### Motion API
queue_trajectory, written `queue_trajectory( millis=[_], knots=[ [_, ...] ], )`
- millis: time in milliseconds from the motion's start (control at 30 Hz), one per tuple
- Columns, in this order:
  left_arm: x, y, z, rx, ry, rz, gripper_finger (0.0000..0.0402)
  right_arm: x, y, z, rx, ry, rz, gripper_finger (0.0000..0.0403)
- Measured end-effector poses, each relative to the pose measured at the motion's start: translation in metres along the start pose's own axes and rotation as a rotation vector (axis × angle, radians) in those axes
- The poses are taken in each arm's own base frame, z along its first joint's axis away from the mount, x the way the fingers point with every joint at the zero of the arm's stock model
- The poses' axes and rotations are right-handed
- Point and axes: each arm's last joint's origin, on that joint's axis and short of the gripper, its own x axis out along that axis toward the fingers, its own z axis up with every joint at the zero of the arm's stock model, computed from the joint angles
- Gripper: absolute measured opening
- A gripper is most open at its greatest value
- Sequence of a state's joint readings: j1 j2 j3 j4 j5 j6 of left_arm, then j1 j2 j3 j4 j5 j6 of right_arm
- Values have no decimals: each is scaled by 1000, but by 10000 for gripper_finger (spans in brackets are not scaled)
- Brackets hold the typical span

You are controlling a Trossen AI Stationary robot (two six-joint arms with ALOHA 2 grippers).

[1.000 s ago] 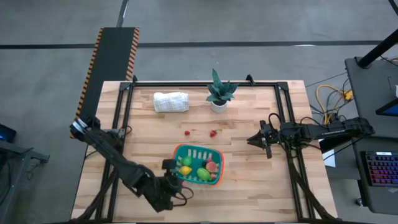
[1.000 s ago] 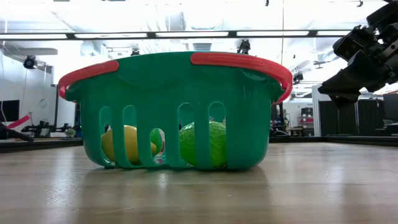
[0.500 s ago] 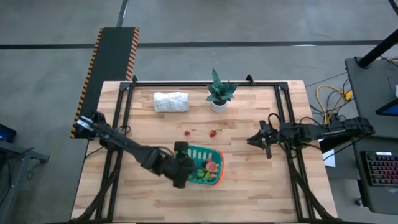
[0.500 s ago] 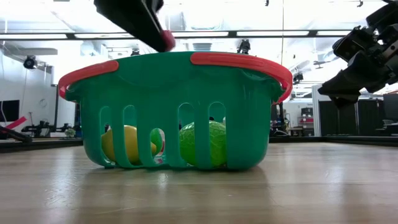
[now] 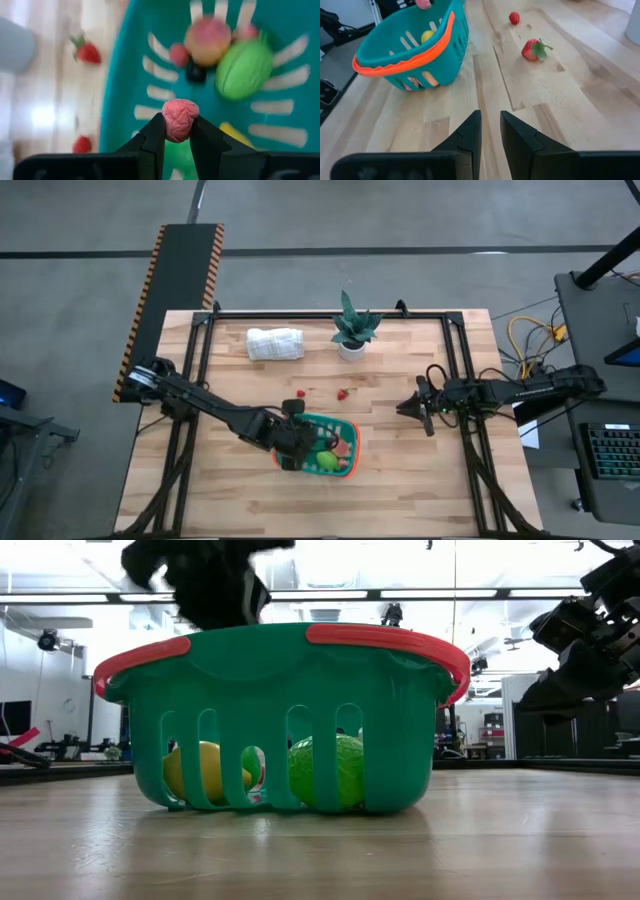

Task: Pick and placing Produce into tupperware
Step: Put the small pink peach into the blue bin

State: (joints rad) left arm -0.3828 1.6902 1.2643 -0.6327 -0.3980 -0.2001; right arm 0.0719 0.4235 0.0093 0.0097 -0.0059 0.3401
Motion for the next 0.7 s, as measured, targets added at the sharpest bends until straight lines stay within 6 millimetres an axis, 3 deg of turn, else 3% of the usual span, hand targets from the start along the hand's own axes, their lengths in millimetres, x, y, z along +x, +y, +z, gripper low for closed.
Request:
queue_trajectory(
  millis=[200,367,700],
  knots=[
    [8,-2,-7,-1,16,-26,55,0,0,0,0,5,-2,63],
    [8,-3,-1,-15,-43,-35,59,0,0,0,0,4,-2,63],
    [8,-4,2,-34,-73,-61,142,0,0,0,0,4,-1,63]
  ],
)
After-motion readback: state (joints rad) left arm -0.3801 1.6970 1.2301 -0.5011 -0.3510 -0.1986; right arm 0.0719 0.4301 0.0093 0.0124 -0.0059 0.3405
